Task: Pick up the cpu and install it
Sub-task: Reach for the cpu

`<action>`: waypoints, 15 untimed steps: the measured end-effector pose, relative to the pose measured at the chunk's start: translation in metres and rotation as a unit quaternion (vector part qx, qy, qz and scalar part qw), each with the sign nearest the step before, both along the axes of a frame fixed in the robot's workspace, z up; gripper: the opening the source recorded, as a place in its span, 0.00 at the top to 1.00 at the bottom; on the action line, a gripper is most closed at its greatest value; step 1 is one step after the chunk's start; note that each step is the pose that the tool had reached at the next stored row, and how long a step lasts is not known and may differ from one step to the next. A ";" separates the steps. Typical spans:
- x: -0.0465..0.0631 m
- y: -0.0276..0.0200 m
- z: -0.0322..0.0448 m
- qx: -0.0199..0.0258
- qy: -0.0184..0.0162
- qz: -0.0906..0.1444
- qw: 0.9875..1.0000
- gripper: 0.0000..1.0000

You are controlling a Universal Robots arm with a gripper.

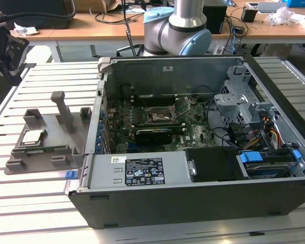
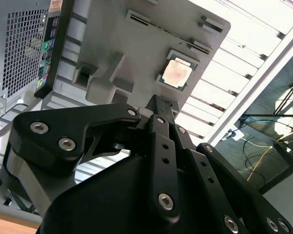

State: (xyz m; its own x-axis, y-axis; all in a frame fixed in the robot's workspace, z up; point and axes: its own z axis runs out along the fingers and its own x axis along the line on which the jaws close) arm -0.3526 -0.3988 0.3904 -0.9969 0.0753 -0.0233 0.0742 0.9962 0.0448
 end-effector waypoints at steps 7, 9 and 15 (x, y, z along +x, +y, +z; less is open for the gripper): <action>-0.010 0.0000 -0.0001 0.000 0.000 0.000 1.000 0.89; -0.012 0.0000 0.0000 0.000 0.000 0.000 1.000 0.89; -0.019 0.0000 -0.0001 0.000 0.000 0.000 1.000 0.89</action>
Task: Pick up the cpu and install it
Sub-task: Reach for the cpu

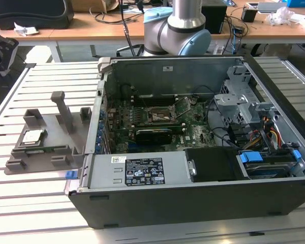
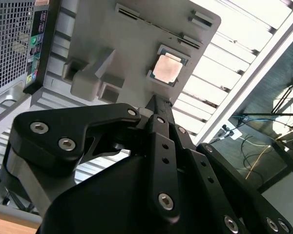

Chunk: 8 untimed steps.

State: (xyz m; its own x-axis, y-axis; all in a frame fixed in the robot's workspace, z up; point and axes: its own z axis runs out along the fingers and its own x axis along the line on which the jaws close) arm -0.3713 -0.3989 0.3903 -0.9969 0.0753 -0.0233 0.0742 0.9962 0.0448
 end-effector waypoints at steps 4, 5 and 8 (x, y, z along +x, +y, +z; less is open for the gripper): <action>-0.009 0.0000 -0.0001 0.000 0.000 0.000 1.000 0.89; -0.011 0.0000 -0.0001 0.000 0.000 0.000 1.000 0.89; -0.015 0.0000 -0.0001 0.000 0.000 0.000 1.000 0.89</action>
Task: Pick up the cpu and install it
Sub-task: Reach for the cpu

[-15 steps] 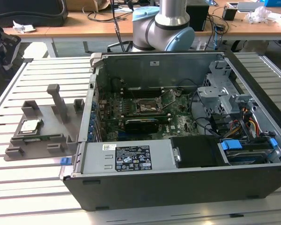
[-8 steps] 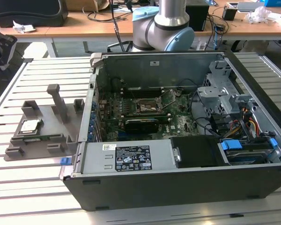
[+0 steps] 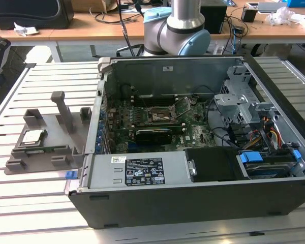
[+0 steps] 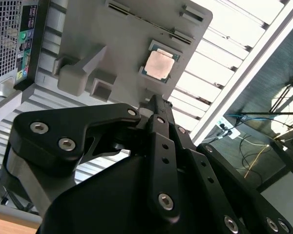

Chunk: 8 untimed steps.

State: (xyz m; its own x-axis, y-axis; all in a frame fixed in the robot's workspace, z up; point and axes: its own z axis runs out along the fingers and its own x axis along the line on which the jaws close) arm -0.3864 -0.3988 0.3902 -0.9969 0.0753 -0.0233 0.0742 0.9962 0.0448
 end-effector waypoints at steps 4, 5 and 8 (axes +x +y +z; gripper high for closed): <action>-0.008 0.0000 -0.0001 0.000 0.000 0.000 1.000 0.89; -0.009 0.0000 -0.0001 0.000 0.000 0.000 1.000 0.89; -0.010 0.0004 -0.0004 0.000 0.000 0.000 1.000 0.89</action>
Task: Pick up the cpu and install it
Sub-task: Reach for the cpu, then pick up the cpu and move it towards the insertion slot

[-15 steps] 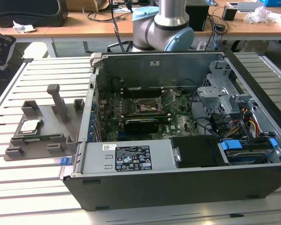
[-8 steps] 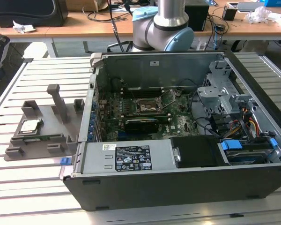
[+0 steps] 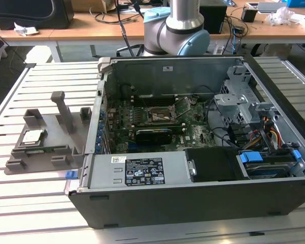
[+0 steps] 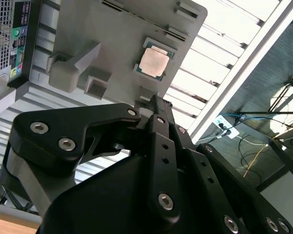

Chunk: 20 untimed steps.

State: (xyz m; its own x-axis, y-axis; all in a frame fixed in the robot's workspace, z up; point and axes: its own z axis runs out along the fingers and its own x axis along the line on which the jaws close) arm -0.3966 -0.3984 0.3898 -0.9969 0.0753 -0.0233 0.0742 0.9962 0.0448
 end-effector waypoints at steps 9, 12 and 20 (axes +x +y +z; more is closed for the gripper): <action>0.000 0.0005 -0.0001 0.000 0.000 0.000 1.000 0.89; 0.000 0.0006 -0.0002 0.000 0.000 0.000 1.000 0.89; 0.000 0.0008 -0.0002 0.000 0.000 0.000 1.000 0.46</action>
State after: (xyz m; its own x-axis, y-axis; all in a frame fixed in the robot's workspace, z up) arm -0.3966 -0.3976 0.3896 -0.9969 0.0753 -0.0233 0.0742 0.9962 0.0447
